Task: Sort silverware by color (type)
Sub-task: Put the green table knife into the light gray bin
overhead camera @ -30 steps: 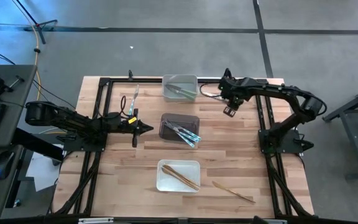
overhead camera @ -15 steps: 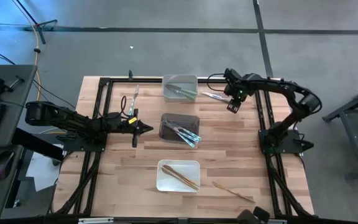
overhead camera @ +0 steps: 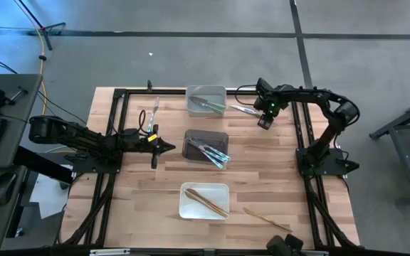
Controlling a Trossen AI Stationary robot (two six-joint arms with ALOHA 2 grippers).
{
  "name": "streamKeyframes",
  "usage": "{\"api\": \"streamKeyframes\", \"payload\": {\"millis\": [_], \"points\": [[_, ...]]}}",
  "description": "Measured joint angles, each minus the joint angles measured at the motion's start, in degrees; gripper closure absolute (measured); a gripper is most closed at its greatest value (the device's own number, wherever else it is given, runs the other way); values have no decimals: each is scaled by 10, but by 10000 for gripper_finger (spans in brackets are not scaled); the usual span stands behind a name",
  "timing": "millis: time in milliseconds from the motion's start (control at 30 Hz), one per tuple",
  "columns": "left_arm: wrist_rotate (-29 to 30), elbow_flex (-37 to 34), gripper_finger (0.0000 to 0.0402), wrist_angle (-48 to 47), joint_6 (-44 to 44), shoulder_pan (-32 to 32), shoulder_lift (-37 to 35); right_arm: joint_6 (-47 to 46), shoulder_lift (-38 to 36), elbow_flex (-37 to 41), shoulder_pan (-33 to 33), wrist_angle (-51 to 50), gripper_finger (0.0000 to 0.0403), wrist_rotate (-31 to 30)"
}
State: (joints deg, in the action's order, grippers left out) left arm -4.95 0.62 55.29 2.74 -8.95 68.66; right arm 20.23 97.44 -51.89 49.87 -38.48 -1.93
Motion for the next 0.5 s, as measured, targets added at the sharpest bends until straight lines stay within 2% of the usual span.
{"api": "streamKeyframes", "payload": {"millis": [133,367,500], "points": [[0,0,401,0,-1,0,0,-30,2,0,-1,-5,298,10],[0,0,401,0,-6,0,0,-63,3,1,-22,-22,380,20],[0,0,401,0,-6,0,0,-70,-1,0,-44,-35,394,48]]}}
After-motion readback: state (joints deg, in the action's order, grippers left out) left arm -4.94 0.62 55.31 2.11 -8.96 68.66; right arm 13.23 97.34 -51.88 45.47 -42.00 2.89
